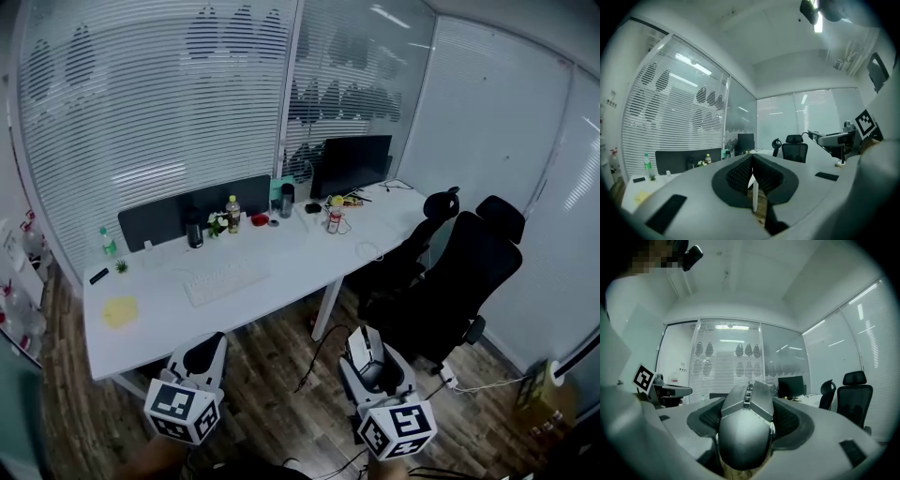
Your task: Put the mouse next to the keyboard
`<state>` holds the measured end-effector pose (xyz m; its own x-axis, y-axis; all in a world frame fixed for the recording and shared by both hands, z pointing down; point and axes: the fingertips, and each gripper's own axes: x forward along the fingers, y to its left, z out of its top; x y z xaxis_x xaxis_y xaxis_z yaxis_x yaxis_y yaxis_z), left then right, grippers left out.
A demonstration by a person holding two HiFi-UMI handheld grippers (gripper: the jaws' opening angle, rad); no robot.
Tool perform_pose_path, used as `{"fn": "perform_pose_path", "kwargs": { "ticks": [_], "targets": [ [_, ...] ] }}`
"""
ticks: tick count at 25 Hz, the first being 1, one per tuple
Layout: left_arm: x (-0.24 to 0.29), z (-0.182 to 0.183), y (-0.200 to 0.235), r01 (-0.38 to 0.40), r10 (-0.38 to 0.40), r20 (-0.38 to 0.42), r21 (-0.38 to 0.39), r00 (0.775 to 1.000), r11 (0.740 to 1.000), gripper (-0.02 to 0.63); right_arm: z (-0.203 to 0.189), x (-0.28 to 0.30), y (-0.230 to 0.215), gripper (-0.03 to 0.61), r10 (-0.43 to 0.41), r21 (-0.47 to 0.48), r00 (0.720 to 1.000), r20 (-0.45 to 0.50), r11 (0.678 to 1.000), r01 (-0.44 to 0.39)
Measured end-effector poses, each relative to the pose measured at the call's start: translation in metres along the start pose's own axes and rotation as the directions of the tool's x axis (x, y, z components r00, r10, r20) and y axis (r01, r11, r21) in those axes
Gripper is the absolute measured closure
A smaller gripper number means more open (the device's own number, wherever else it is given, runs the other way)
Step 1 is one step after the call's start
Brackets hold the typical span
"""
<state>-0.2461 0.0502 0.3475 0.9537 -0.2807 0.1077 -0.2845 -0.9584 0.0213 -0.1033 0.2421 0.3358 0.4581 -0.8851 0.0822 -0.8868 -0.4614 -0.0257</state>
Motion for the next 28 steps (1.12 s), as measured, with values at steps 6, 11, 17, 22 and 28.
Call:
{"fn": "perform_pose_path", "kwargs": {
  "ticks": [6, 11, 17, 22, 28],
  "targets": [
    [0.031, -0.007, -0.037, -0.001, 0.003, -0.032, 0.063, 0.999, 0.998, 0.586, 0.0, -0.001, -0.034, 0.278, 0.028, 0.001, 0.999, 0.026, 1.0, -0.028],
    [0.05, -0.011, -0.058, -0.016, 0.019, -0.034, 0.076, 0.999, 0.997, 0.586, -0.001, 0.004, -0.057, 0.278, 0.069, -0.006, 0.997, 0.038, 0.998, -0.069],
    [0.075, -0.025, -0.06, -0.02, 0.023, -0.074, 0.045, 0.997, 0.999, 0.584, -0.009, 0.019, -0.079, 0.278, 0.092, 0.018, 0.995, 0.027, 0.996, -0.093],
    [0.109, -0.03, -0.051, -0.008, 0.014, -0.087, 0.066, 0.996, 0.998, 0.585, -0.011, 0.048, -0.095, 0.278, 0.078, 0.021, 0.997, 0.022, 0.997, -0.079],
    [0.159, -0.016, -0.022, -0.012, 0.018, -0.066, 0.099, 0.998, 0.995, 0.586, 0.001, 0.095, -0.113, 0.278, 0.051, 0.023, 0.998, 0.034, 0.998, -0.051]
  ]
}}
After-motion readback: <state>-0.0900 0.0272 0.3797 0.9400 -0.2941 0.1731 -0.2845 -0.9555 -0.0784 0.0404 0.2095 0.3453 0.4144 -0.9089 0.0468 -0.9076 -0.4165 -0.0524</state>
